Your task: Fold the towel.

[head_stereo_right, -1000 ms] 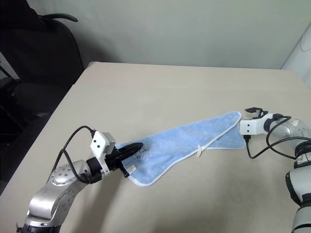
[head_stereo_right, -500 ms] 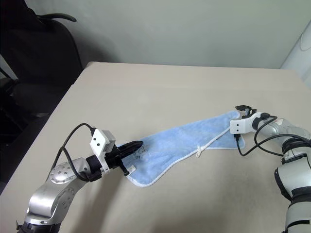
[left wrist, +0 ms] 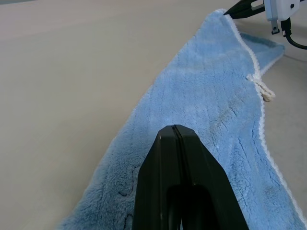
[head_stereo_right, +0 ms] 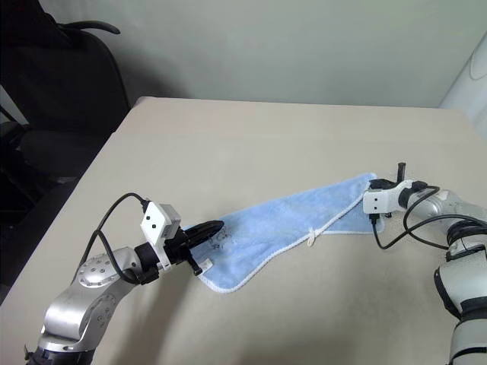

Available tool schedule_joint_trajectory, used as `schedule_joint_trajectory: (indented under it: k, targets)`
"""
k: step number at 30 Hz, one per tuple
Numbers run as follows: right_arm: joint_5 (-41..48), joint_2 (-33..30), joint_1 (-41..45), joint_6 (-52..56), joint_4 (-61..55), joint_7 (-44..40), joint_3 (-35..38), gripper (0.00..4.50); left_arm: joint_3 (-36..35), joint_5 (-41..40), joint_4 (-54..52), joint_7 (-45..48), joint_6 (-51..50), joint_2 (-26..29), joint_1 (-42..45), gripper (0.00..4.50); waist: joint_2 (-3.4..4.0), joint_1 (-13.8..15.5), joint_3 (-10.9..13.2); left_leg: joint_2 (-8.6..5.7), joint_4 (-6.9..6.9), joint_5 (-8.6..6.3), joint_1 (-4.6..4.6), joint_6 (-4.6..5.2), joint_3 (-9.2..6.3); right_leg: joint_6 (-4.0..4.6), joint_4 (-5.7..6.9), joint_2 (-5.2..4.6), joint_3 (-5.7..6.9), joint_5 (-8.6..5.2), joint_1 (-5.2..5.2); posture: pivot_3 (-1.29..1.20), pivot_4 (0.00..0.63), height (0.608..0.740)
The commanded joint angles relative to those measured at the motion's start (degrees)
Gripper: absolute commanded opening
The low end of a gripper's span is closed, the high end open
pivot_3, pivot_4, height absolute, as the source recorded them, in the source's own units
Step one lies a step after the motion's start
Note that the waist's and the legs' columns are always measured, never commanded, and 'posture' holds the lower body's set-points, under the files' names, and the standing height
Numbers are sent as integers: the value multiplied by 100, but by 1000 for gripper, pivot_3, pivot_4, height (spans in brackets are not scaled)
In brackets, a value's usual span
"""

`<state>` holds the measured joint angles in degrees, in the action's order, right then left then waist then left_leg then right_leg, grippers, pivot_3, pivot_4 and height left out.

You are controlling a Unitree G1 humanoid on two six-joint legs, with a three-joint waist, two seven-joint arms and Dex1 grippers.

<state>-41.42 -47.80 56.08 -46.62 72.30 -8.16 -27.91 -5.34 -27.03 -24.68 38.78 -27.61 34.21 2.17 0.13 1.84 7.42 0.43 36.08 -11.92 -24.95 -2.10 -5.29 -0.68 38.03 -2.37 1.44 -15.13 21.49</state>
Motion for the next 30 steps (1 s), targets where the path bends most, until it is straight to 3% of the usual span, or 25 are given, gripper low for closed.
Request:
schedule_joint_trajectory:
  k: [1,6,14,19,25,30]
  targets:
    - [1047,24,-111,160,-36,-827,770,25,-44,59,-95,95,83,125,24,0,0,0,0,0,-1,-1,0,-4,1,0,0,0,0,0,0,0,150,740]
    - [1712,-32,-322,421,-352,-1706,1240,25,-299,-189,-175,423,36,437,94,0,0,-2,0,2,-4,-1,0,-48,3,3,0,0,0,-2,0,0,150,740]
    - [1833,48,-412,573,-714,-1855,1331,25,-171,-341,-20,2378,214,1957,114,0,1,-7,1,3,-5,-9,0,-64,2,5,0,1,0,-3,3,0,150,740]
    - [1904,117,-569,585,-854,-1843,1363,0,189,-199,118,3307,427,2473,366,1569,2,-6,2,3,-4,-11,-2,-65,-3,5,-1,1,0,-3,3,0,150,740]
    - [2099,69,-929,629,-1163,-1893,1497,0,993,571,150,3669,1111,2509,646,3717,5,-21,3,3,-5,-13,-3,-66,-3,5,-6,1,0,-3,3,0,150,740]
    - [2257,17,-1318,725,-1548,-1980,1637,0,1764,1524,660,3855,1946,2408,930,3717,5,-43,3,4,-5,-14,-3,-64,-4,7,-6,1,0,-5,4,0,150,740]
